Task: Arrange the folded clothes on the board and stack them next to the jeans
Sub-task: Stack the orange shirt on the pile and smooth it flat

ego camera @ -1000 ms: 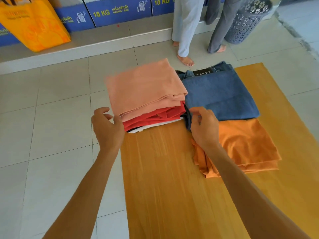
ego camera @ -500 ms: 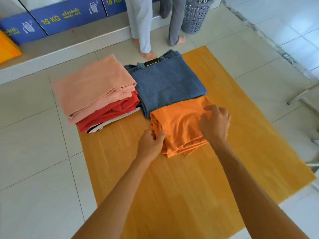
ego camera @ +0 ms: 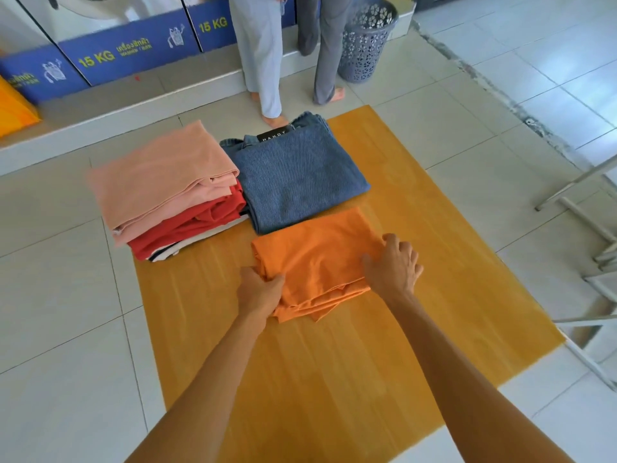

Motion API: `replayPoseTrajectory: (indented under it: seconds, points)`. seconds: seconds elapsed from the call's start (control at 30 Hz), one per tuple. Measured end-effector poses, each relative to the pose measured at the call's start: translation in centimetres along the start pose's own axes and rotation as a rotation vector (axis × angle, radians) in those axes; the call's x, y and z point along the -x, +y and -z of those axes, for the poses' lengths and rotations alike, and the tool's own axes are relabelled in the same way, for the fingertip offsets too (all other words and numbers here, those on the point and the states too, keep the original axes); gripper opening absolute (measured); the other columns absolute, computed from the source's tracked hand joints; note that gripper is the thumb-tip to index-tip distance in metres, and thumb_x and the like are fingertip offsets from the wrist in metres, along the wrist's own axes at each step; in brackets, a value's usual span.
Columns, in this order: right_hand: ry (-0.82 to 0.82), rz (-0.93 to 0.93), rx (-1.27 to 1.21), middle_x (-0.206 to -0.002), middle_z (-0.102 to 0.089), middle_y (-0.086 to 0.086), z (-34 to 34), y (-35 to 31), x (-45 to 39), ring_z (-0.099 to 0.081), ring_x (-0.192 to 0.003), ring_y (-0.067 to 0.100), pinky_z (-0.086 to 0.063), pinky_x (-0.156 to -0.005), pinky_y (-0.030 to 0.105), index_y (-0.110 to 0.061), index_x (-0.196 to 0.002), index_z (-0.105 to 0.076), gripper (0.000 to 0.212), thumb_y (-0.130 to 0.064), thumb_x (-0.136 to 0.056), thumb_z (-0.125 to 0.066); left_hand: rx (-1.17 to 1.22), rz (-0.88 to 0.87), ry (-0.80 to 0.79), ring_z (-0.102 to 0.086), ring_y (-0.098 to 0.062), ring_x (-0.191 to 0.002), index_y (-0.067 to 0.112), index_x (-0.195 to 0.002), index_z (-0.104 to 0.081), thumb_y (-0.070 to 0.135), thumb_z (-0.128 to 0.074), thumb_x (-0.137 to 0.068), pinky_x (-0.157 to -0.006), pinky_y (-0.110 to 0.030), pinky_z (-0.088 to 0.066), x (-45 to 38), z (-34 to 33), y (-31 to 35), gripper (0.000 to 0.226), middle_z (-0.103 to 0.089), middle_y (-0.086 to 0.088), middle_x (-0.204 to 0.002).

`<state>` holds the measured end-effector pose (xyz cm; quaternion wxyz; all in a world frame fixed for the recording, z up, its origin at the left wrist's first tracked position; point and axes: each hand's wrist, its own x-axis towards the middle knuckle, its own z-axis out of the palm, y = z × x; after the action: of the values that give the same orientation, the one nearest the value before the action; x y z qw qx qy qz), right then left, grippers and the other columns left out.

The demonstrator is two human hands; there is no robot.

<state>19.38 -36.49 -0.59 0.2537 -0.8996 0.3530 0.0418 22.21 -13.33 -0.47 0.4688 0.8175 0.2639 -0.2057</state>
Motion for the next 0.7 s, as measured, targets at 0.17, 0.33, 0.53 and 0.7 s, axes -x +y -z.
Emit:
replayPoseTrajectory:
  seconds: [0.17,0.33,0.53,0.7]
  points:
    - [-0.138,0.006,-0.136,-0.098,-0.069,-0.004,0.1,1.9,2.5,-0.066,-0.101,0.027,-0.052,-0.08,0.038,-0.026,-0.112,-0.065,0.031,-0.047,-0.09,-0.059,-0.021,-0.023,0.143,-0.058,-0.017,-0.074,0.023,-0.113,-0.034,0.021,-0.071,-0.087,-0.06,-0.028,-0.048,2.9,3.3,-4.0,0.046,-0.056,-0.001,-0.095]
    - [-0.307,0.091,-0.223,-0.087,-0.068,-0.011,-0.9,2.8,6.5,-0.066,-0.088,0.016,-0.044,-0.06,0.025,-0.031,-0.094,-0.068,0.01,-0.035,-0.088,-0.061,-0.135,-0.075,0.243,-0.056,-0.018,-0.081,0.024,-0.118,-0.038,0.032,-0.069,-0.089,-0.066,-0.031,-0.045,5.8,7.3,-9.4,0.044,-0.053,0.006,-0.098]
    - [-0.412,0.193,-0.283,-0.086,-0.066,-0.014,-2.1,1.3,8.3,-0.063,-0.088,0.011,-0.043,-0.063,0.02,-0.023,-0.097,-0.069,0.019,-0.04,-0.091,-0.064,-0.198,-0.101,0.325,-0.056,-0.016,-0.059,0.019,-0.065,-0.052,0.045,-0.064,-0.088,-0.051,-0.024,-0.036,8.5,8.5,-12.9,0.037,-0.053,0.007,-0.061]
    - [-0.422,0.243,-0.202,-0.086,-0.065,-0.003,-2.2,0.0,8.1,-0.061,-0.081,0.018,-0.043,-0.066,0.029,-0.02,-0.101,-0.063,0.022,-0.037,-0.089,-0.07,-0.164,-0.059,0.239,-0.051,-0.015,-0.05,0.019,-0.049,-0.047,0.046,-0.07,-0.082,-0.051,-0.026,-0.037,9.3,8.5,-13.6,0.049,-0.049,0.005,-0.049]
